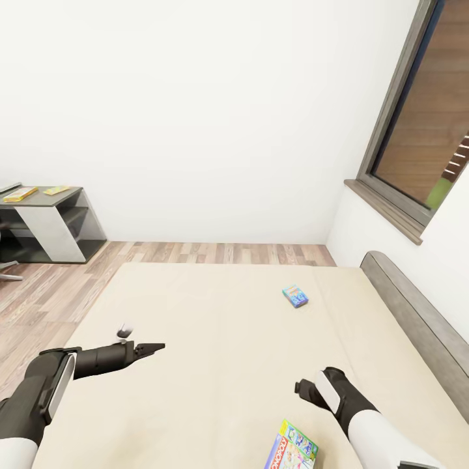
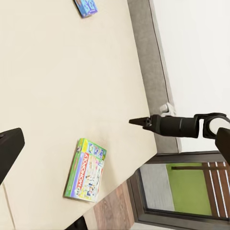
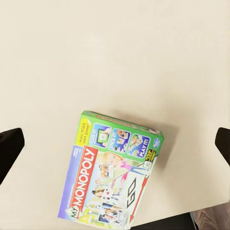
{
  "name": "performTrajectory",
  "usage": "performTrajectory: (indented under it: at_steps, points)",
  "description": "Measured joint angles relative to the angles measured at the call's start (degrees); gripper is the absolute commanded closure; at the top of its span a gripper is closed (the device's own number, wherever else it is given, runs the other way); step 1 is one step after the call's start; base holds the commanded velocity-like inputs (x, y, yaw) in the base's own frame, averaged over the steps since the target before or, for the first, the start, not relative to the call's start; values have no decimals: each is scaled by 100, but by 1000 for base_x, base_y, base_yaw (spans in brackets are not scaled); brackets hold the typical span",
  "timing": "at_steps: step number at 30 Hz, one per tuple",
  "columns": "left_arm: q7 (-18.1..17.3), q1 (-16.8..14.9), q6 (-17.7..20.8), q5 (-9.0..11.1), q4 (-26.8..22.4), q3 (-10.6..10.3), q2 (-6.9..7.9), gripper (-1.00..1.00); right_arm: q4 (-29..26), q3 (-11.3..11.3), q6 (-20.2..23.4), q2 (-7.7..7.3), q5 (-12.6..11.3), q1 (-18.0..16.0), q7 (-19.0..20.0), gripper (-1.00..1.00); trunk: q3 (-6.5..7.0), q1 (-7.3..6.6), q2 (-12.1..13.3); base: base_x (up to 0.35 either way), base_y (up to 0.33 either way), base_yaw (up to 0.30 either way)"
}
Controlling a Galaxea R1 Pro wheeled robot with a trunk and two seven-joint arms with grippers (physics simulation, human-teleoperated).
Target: Put all the toys in the child's room - the three board games (two on the bed and one on the table), the two jigsaw puzzles on the table, and the tennis ball on the table - inside the toy box on the table in the child's room.
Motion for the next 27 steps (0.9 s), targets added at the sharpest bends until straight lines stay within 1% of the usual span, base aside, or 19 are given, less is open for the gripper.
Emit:
performTrajectory:
  at_steps: [5,11,13,15,17,19,20,22,27]
  points:
    - [6,0,-2,-6,0,-5,-4,-100,22,8,-50,-33,21,-9,226,-100,0,0,0,0,0,0]
    - [10,0,-2,-25,0,-9,-11,-100,80,25,-87,-83,54,-11,304,-100,0,0,0,0,0,0]
    - [11,-1,-2,-27,0,-10,-10,-100,211,22,-237,-106,98,-11,316,-100,0,0,0,0,0,0]
    - [11,1,-2,-28,0,-7,-12,-100,360,28,-449,-165,128,-11,375,-100,0,0,0,0,0,0]
    - [33,2,-2,-35,0,-4,-17,-100,467,34,-618,-232,152,-12,619,-100,0,0,0,0,0,0]
    - [45,4,-2,-39,2,-3,-18,-100,496,36,-665,-252,162,-12,801,-100,0,0,0,0,0,0]
    - [55,5,-2,-42,4,-3,-19,-100,514,38,-698,-266,171,-12,974,-100,0,0,0,0,0,0]
    - [66,5,-2,-46,7,-2,-20,-100,535,45,-739,-283,177,-12,1180,-100,0,0,0,0,0,0]
    - [72,5,-2,-48,9,-2,-20,-100,549,50,-764,-297,170,-12,1296,-100,-2,0,0,0,0,0]
